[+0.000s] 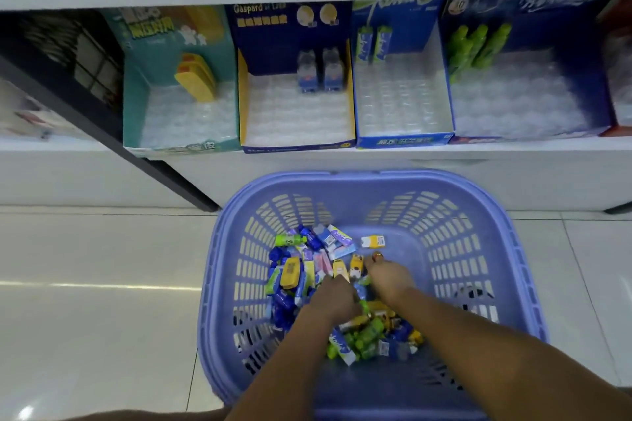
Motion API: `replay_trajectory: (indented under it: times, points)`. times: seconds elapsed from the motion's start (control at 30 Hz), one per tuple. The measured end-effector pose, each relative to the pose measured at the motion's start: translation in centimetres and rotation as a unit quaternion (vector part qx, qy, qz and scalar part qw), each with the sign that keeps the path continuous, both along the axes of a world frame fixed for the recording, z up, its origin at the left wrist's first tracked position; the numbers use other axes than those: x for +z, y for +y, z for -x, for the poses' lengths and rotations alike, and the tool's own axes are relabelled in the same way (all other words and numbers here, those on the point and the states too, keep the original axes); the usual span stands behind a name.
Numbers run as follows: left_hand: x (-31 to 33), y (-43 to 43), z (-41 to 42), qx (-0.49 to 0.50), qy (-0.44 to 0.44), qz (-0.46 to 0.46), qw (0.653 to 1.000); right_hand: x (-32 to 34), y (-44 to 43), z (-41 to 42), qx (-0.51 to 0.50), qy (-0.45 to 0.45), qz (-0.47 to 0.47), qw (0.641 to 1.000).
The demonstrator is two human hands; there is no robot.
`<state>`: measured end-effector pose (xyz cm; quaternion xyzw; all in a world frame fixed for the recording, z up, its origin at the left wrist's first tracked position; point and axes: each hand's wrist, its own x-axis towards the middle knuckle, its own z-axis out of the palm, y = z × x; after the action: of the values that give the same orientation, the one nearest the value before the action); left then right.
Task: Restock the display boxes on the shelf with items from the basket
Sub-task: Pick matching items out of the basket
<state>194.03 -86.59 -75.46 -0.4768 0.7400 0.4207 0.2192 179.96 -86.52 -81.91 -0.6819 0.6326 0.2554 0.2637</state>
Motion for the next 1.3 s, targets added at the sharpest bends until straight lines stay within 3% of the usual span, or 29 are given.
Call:
replay_trajectory:
  times: [0.13,0.3,0.37,0.47,0.63,0.7,0.77,0.87,0.93,1.03,1.17,1.23,1.3]
  points:
    - [-1.4,-0.1,-0.1,0.049,-0.003,-0.015,0.999,0.3,-1.3,0.3,-0.061,-0.007,-0.006,0.998]
    - [-1.3,-1.1,1.1,0.114,0.046,0.055,0.991,3.1,-3.1,1.7,-0.139,-0.024,-0.072,0.987]
    - [-0.7,-1.6,1.8,0.095,0.070,0.078,0.990,5.6,-3.9,1.8,-0.113,-0.033,-0.060,0.991]
    - [0.4,-2.1,2.4,0.067,0.097,0.112,0.987,9.1,-4.6,2.0,-0.140,-0.130,-0.006,0.982]
    - [5.1,-3.8,2.7,0.138,0.165,0.079,0.973,16.1,-5.5,2.9,-0.260,-0.316,0.031,0.912]
    - [8.0,-4.8,3.2,0.264,0.250,-0.009,0.931,19.3,-5.9,3.5,-0.291,-0.370,0.066,0.880]
    - [11.1,-5.7,3.2,0.370,0.344,-0.123,0.854,22.5,-6.4,4.0,-0.320,-0.433,0.124,0.833]
    - [14.7,-6.7,2.0,0.367,0.492,-0.289,0.734,26.5,-6.9,4.3,-0.352,-0.489,0.234,0.763]
    - [16.5,-7.0,1.4,0.342,0.551,-0.324,0.688,28.0,-7.2,4.4,-0.354,-0.491,0.279,0.745]
    - [17.9,-7.4,1.5,0.369,0.584,-0.270,0.671,29.2,-7.6,4.3,-0.338,-0.546,0.264,0.720]
    - [18.7,-8.3,1.5,0.400,0.587,-0.151,0.688,29.5,-9.0,4.6,-0.345,-0.593,0.265,0.678]
    - [19.0,-8.7,1.4,0.430,0.568,-0.110,0.693,29.4,-11.3,5.0,-0.344,-0.546,0.349,0.679]
    - [19.3,-8.9,1.2,0.450,0.545,-0.096,0.701,29.3,-14.4,5.2,-0.320,-0.462,0.431,0.706]
